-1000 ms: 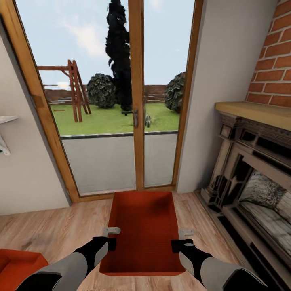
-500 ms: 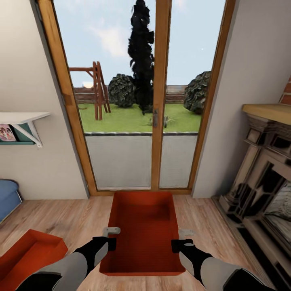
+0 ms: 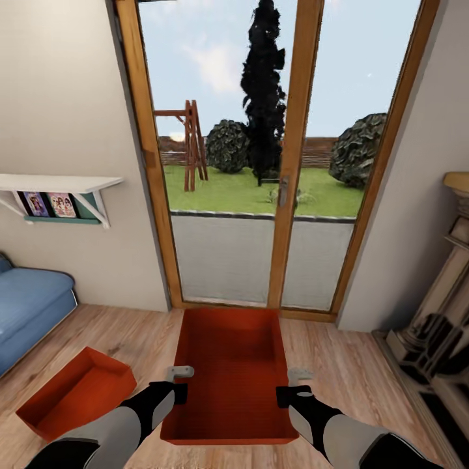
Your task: Move the two storage containers from the living room to the garage. In the garage, place one container on the floor and stack the other container on top of it (either order is fine).
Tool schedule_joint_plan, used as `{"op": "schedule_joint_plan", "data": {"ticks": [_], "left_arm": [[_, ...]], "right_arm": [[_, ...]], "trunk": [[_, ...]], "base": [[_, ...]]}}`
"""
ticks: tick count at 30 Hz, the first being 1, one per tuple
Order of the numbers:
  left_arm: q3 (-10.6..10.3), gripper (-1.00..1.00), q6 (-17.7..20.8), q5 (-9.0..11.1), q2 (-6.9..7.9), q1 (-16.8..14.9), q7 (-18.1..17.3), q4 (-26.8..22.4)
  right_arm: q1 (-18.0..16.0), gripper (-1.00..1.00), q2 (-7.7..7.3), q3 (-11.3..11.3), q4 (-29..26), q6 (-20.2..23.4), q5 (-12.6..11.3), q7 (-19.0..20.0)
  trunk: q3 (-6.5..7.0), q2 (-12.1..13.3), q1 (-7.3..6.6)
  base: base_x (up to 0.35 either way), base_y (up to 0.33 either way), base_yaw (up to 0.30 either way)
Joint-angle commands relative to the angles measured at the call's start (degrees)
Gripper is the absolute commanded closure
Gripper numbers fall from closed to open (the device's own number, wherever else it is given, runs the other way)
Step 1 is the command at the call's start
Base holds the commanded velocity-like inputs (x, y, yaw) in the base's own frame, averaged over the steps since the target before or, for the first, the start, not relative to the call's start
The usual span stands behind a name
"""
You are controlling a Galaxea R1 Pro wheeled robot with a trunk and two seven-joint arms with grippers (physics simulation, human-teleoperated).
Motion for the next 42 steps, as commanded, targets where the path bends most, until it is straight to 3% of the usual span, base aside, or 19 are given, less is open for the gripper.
{"op": "schedule_joint_plan", "data": {"ticks": [1, 42], "left_arm": [[0.21, 1.00, 0.23, -0.31, -0.05, -0.06, 0.39, -0.33], [0.21, 1.00, 0.23, -0.31, -0.05, -0.06, 0.40, -0.33]], "right_arm": [[-0.04, 1.00, 0.36, 0.90, 0.23, -0.07, -1.44, 0.07], [-0.04, 1.00, 0.39, 0.90, 0.23, -0.07, -1.44, 0.03]], "trunk": [[-0.12, -0.13, 0.03], [-0.12, -0.13, 0.03]], "base": [[0.000, 0.000, 0.300], [0.000, 0.000, 0.300]]}}
